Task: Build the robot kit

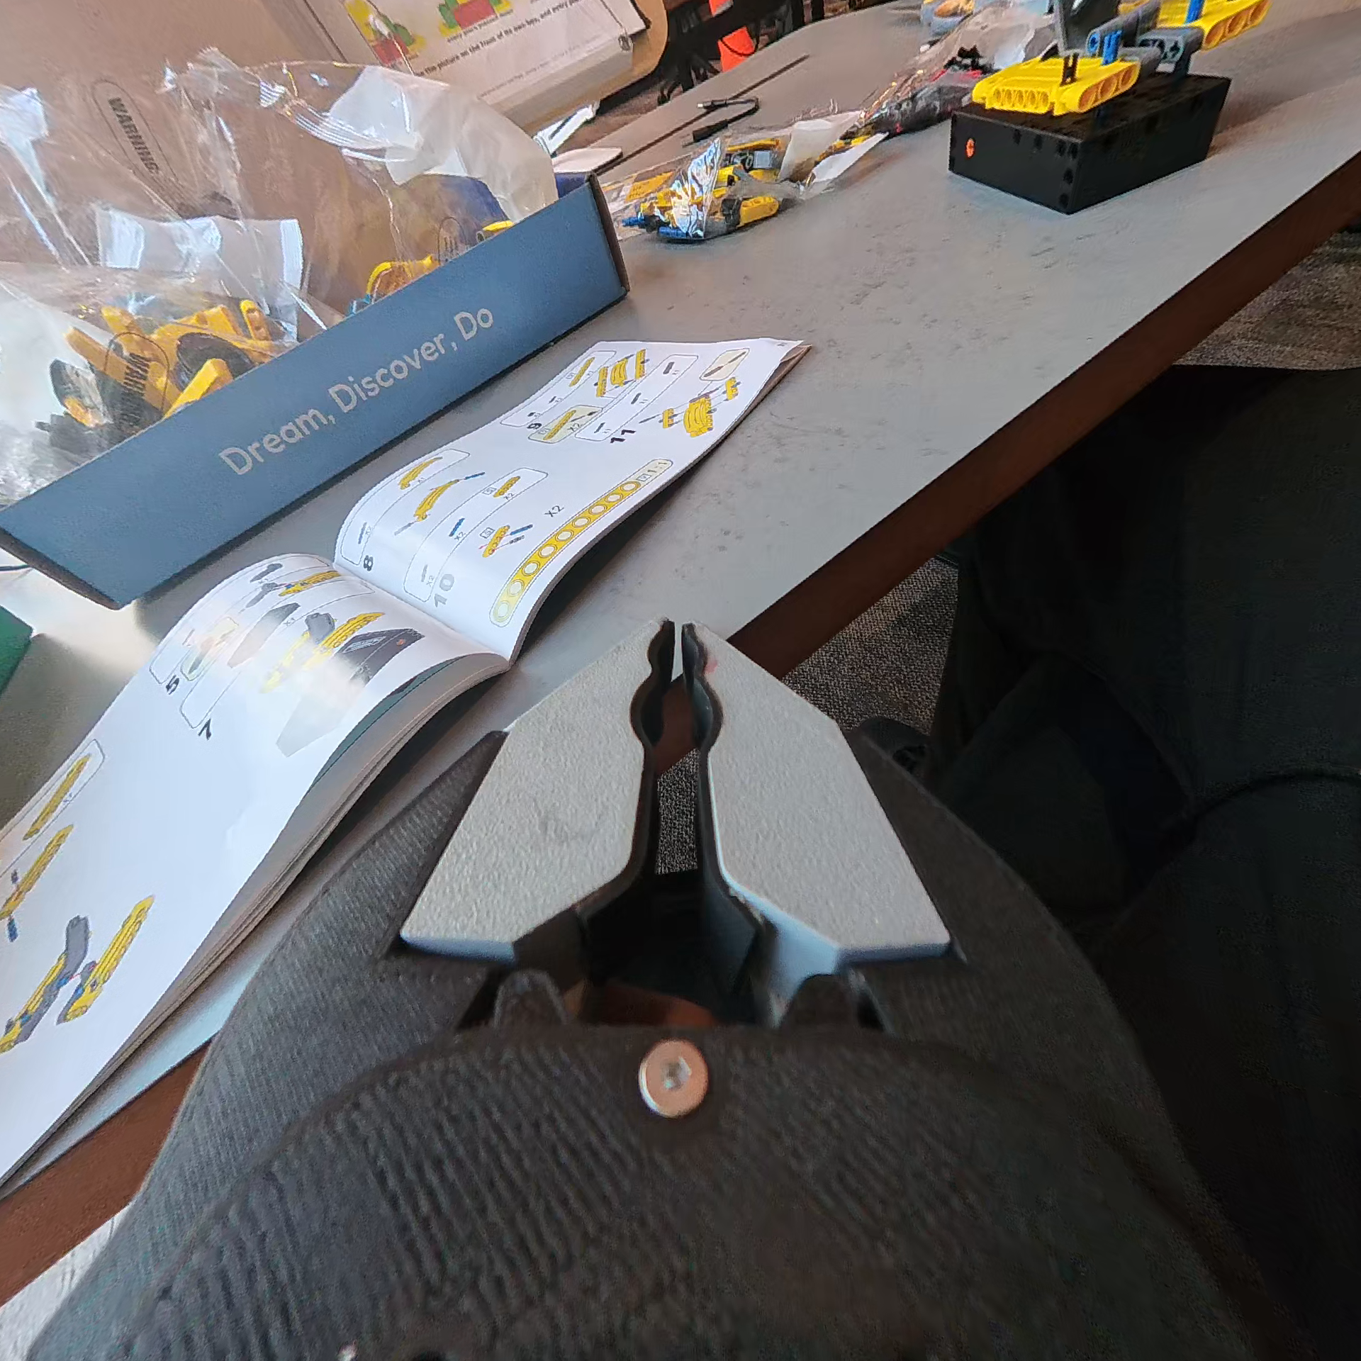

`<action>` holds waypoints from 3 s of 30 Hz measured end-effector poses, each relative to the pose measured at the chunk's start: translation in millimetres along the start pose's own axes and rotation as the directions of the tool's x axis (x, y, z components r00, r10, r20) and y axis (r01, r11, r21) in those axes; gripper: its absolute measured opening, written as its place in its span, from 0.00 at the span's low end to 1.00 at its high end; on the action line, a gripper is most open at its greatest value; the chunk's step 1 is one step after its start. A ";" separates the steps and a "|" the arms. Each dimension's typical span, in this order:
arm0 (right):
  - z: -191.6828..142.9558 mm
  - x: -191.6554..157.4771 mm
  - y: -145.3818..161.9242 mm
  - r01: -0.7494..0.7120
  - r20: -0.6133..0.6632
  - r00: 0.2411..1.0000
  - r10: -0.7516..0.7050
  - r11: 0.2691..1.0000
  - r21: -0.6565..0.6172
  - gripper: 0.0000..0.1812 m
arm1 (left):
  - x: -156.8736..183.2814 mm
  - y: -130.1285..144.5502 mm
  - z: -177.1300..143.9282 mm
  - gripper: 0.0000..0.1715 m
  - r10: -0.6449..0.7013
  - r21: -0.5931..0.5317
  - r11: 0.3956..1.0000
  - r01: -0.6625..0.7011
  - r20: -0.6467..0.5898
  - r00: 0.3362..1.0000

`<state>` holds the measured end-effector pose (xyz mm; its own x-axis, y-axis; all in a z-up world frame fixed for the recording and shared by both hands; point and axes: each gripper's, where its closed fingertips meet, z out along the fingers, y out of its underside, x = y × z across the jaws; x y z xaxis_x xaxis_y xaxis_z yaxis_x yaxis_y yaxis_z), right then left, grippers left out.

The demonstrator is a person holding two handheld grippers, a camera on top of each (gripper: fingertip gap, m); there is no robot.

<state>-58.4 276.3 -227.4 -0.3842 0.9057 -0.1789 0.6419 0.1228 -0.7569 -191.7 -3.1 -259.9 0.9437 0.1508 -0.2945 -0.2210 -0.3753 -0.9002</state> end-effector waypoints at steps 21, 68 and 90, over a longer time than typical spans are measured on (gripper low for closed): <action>-31.7 6.0 -24.7 -0.561 0.408 0.789 0.459 0.809 0.174 0.01 | 1.2 -0.7 -1.3 0.00 0.007 0.003 1.000 -0.007 -0.006 1.000; -4.5 11.0 -6.6 -0.018 -0.053 0.998 0.019 1.000 0.021 0.17 | 25.7 -7.3 -0.6 0.00 0.035 0.030 0.999 -0.032 -0.100 0.994; -10.8 -4.9 27.5 -0.040 -0.199 0.979 0.053 0.997 0.068 0.43 | 151.0 -137.7 201.9 0.54 0.063 -0.014 0.983 -0.184 -0.912 0.405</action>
<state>-31.8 279.7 -240.5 -0.2100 0.9736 -0.0897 0.6098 0.0587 -0.7903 -68.5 256.0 -245.3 0.5927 -0.7970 0.1165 -0.3878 -0.4092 -0.8259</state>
